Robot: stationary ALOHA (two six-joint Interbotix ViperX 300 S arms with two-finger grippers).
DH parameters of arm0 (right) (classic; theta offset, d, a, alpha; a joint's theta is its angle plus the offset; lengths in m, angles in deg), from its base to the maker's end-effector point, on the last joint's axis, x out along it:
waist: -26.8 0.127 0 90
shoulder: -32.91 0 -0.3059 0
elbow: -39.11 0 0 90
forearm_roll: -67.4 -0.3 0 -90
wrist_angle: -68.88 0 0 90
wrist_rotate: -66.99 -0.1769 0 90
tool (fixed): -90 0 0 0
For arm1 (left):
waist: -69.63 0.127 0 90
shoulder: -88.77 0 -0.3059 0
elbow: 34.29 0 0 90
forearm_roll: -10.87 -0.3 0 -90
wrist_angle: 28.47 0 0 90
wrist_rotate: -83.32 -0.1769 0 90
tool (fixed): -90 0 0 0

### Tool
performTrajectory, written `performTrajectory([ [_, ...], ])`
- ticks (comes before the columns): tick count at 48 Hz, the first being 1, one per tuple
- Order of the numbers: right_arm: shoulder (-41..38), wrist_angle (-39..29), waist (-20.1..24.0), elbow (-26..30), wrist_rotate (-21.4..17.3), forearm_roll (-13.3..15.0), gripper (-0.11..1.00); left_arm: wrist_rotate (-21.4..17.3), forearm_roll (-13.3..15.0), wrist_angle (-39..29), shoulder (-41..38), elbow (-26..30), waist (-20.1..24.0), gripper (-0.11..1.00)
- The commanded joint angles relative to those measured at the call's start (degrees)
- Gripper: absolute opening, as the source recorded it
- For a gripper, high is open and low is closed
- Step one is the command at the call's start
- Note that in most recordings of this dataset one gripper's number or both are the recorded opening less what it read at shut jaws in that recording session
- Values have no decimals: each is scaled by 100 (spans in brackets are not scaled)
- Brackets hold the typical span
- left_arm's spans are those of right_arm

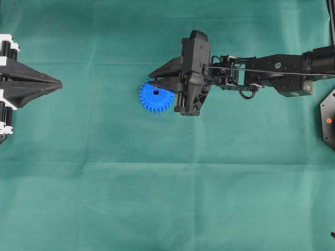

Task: Insert the shaft placed at a random location into the center hole of the medium gear at another random location.
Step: 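Carry the shaft left over the blue gear's center hole, then align the shaft tip above the gear hole with the right gripper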

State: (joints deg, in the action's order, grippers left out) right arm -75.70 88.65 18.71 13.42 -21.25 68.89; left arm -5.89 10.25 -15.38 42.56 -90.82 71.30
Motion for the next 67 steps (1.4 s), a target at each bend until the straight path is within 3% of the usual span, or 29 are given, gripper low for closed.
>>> performTrajectory([
  [1, 62, 18, 26, 132, -9, -18, 13, 9, -18, 35, -35, 105, 9, 0],
  [25, -325, 229, 62, 149, -9, -149, 13, 9, -18, 35, -44, 97, 9, 0],
  [67, -26, 193, 62, 114, 9, -149, 13, 18, -18, 26, -44, 97, 0, 0],
])
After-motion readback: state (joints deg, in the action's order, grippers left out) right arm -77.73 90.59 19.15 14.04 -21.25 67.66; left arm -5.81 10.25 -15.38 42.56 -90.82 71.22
